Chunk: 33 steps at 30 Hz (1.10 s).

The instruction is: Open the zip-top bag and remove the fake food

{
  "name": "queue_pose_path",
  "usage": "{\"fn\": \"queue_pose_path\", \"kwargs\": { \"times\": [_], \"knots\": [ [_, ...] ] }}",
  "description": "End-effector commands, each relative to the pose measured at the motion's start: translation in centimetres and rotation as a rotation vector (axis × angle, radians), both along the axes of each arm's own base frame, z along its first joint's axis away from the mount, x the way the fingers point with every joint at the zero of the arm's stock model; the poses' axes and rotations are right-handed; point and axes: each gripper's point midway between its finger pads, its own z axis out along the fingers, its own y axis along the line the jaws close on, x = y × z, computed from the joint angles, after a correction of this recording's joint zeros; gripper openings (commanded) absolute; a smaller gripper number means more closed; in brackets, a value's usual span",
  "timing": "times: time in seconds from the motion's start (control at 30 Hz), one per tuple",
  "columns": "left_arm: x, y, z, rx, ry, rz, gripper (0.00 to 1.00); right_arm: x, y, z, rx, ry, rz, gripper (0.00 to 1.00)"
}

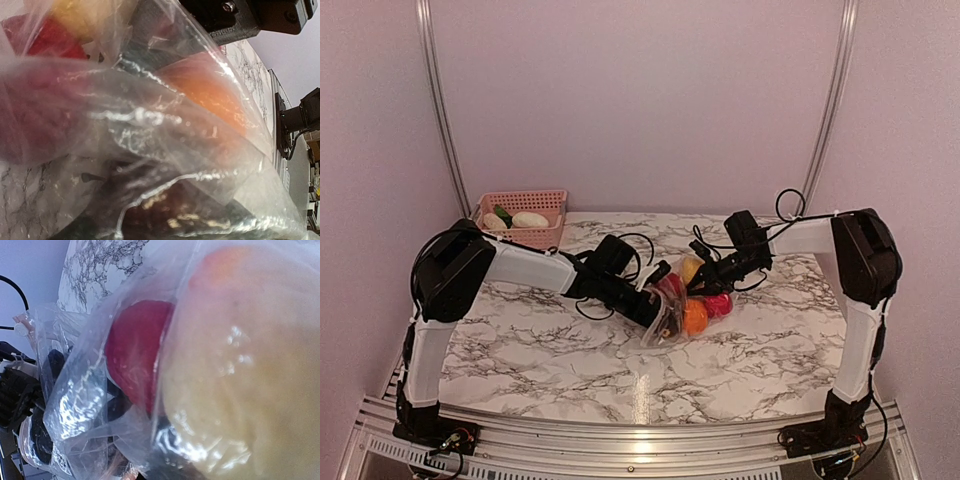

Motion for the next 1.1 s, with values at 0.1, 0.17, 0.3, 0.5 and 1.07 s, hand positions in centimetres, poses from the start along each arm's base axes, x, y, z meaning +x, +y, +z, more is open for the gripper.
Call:
{"fn": "queue_pose_path", "kwargs": {
  "times": [0.1,0.17,0.3,0.5,1.07],
  "knots": [
    [0.2,3.8,1.9,-0.018,0.022,0.066,0.54,-0.6,-1.9,-1.8,-0.078,0.034,-0.033,0.0],
    [0.4,4.8,3.2,-0.044,0.014,0.091,0.52,-0.5,-2.2,-1.6,-0.08,0.027,-0.042,0.0],
    [0.8,6.8,4.4,-0.057,0.001,0.128,0.52,-0.3,-2.7,-1.0,-0.072,0.012,-0.055,0.0],
    [2.5,12.4,5.5,-0.045,0.01,0.218,0.55,0.4,-2.9,0.8,-0.054,-0.027,-0.079,0.0],
    [21.4,30.7,16.1,-0.092,-0.161,0.868,0.56,1.7,-2.8,2.8,0.005,-0.036,-0.177,0.0]
  ]
}}
